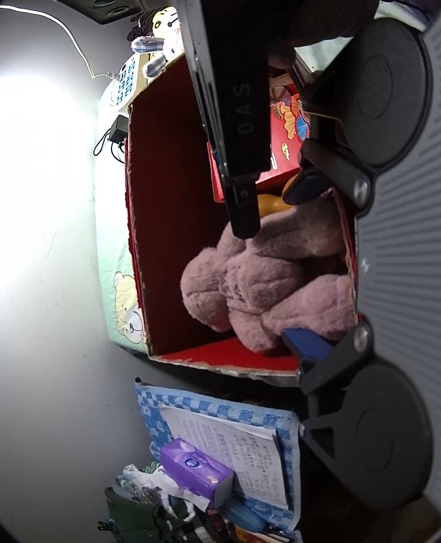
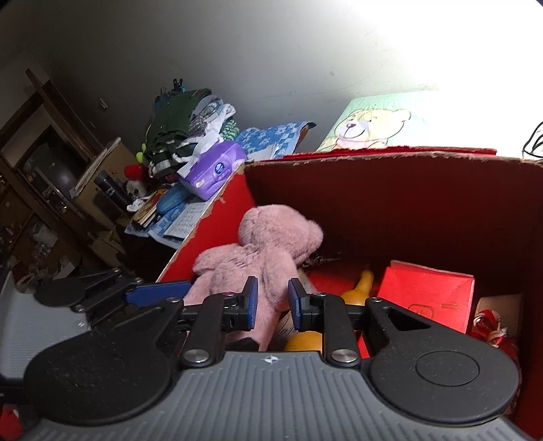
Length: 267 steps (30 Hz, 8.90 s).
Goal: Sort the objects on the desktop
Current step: 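Carry the held teddy bear over the red cardboard box, then lower the teddy bear into the box and open the right tool, then move the right tool back to the yellow tiger plush, then grasp the yellow tiger plush with the right tool and lift, then carry the held tiger plush over the red box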
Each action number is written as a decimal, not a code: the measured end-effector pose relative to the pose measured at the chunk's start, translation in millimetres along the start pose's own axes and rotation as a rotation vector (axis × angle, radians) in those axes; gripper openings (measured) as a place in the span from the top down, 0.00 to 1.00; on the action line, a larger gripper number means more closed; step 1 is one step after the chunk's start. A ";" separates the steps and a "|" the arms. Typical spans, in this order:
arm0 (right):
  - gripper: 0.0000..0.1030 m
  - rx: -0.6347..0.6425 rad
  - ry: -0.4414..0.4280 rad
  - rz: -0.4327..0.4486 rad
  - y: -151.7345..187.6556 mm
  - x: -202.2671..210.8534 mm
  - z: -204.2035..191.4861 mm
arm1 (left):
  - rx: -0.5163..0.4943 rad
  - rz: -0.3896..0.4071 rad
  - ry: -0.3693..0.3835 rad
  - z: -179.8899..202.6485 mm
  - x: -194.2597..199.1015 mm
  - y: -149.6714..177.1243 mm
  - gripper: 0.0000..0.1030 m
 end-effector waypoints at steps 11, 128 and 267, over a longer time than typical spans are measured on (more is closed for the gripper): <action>0.95 -0.013 0.013 -0.046 7.8 -24.2 1.5 | 0.017 -0.022 -0.011 0.1 -16.0 -4.3 0.25; 0.67 -0.487 0.282 0.389 102.4 284.2 232.6 | -0.154 -0.062 0.085 323.5 -16.5 -21.7 0.09; 0.54 -0.362 0.312 0.483 6.6 163.7 51.9 | -0.138 0.022 0.684 173.1 49.4 -41.1 0.03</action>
Point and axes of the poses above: each gripper's, at about its wrist camera, not at the fingertips, and x roughly against the way its jaws point, z to its right, y to its underside, the point moved 10 cm from there along -x, roughly the way its jaws point, and after that the axes turned 7 degrees about x, right-handed, at the moved point
